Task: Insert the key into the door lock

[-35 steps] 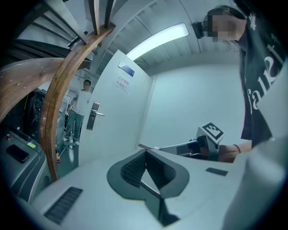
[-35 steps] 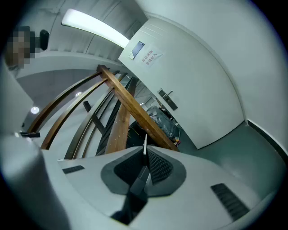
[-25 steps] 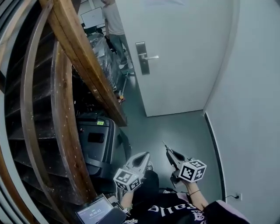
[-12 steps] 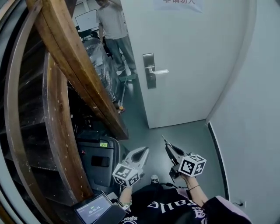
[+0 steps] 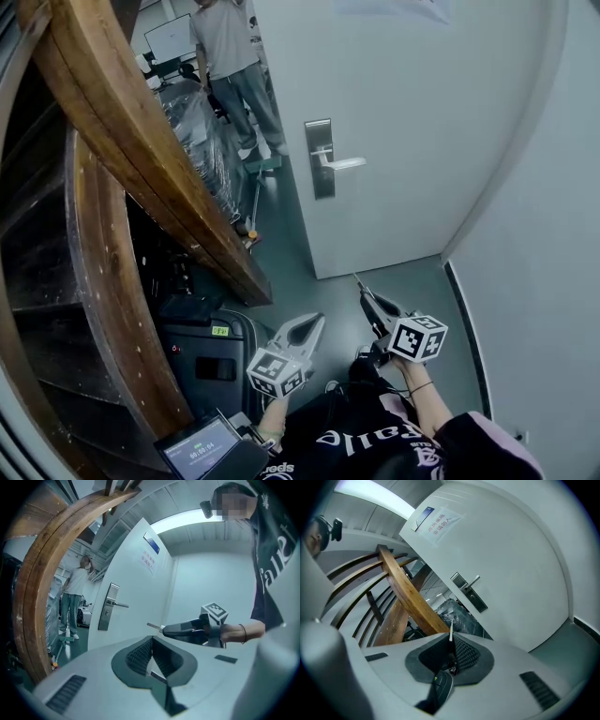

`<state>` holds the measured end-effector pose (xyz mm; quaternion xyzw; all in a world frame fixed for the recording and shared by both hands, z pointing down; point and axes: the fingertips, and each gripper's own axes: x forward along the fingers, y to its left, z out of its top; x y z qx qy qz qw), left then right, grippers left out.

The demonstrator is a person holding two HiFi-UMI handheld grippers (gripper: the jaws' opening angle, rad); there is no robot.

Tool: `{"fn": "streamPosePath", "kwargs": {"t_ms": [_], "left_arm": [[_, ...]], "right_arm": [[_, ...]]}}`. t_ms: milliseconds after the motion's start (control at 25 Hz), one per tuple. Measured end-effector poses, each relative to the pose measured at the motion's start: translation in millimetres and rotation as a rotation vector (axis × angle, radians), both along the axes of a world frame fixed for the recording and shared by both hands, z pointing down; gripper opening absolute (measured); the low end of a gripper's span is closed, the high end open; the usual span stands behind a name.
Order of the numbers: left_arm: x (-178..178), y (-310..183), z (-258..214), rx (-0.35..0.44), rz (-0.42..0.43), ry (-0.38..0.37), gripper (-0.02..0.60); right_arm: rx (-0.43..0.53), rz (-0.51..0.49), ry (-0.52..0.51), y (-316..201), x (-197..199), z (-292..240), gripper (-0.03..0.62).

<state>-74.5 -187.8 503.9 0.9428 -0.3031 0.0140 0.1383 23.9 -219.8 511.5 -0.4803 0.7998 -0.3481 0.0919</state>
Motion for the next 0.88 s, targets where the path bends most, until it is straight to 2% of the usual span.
{"fn": "streamPosePath", "kwargs": {"t_ms": [160, 560, 880], "left_arm": [[-0.3, -34.2, 4.2, -0.005, -0.019, -0.007, 0.005], [7.3, -149.7, -2.1, 0.002, -0.127, 0.002, 0.005], [21.0, -206.2, 3.6, 0.001, -0.147, -0.028, 0.005]], "right_arm": [[-0.004, 0.003, -0.029, -50.7, 6.0, 2.3, 0.035], [-0.027, -0.045, -0.081, -199.1, 17.7, 8.6, 0.035], [-0.077, -0.011, -0.178, -301.4, 19.6, 22.8, 0.035]]}}
